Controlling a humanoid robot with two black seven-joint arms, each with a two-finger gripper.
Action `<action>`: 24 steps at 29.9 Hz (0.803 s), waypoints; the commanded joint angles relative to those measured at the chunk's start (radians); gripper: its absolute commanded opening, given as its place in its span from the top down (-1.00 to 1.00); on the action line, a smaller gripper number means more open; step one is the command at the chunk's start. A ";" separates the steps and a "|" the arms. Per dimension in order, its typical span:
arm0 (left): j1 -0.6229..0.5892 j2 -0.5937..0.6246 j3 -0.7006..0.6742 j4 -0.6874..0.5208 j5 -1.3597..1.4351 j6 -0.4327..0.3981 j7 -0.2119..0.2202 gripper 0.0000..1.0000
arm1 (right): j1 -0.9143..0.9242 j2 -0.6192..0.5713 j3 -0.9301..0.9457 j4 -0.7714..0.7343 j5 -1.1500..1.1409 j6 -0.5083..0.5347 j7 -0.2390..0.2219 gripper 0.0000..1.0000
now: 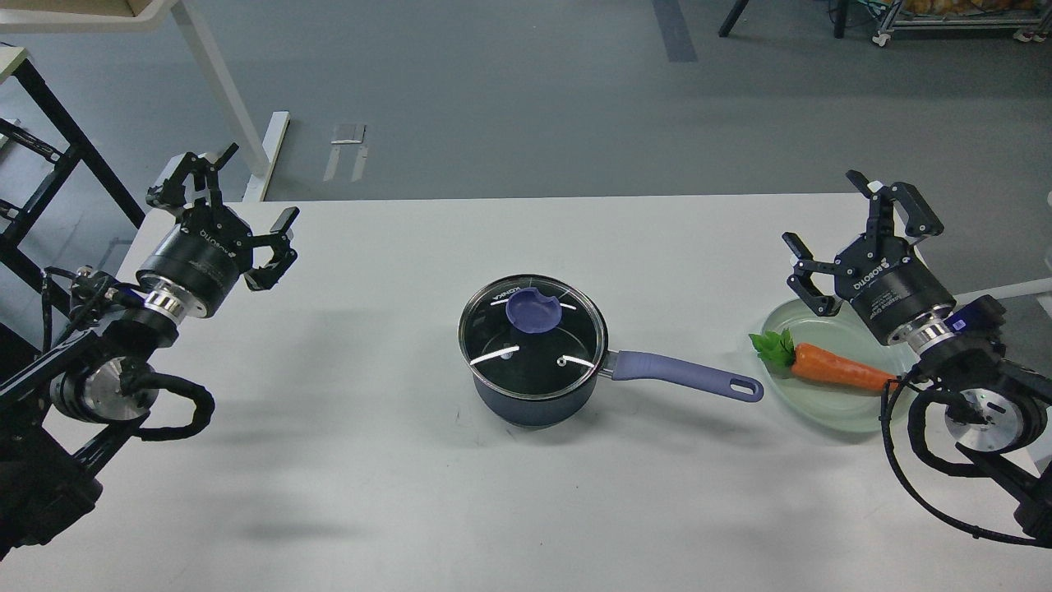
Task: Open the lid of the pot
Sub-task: 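Move the right gripper toward the purple pot handle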
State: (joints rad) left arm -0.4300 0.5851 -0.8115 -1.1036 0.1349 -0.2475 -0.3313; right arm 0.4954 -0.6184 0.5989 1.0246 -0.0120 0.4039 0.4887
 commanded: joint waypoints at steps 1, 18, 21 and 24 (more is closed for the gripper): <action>0.001 -0.001 0.003 -0.004 0.000 0.004 -0.005 -0.98 | -0.005 -0.003 0.001 0.002 0.000 0.000 0.000 -0.99; -0.010 0.010 0.020 -0.004 0.002 -0.070 -0.012 -0.98 | 0.084 -0.305 0.013 0.190 -0.277 -0.013 0.000 -0.99; -0.013 0.007 0.022 -0.004 0.006 -0.059 -0.017 -0.98 | 0.153 -0.366 0.009 0.238 -0.455 -0.010 0.000 -0.99; -0.013 0.010 0.022 -0.005 0.022 -0.062 -0.029 -0.98 | 0.212 -0.424 0.004 0.320 -0.652 -0.010 0.000 -0.99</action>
State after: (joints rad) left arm -0.4426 0.5943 -0.7904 -1.1076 0.1443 -0.3089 -0.3488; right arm 0.6532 -0.9873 0.6075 1.2710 -0.4843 0.3918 0.4887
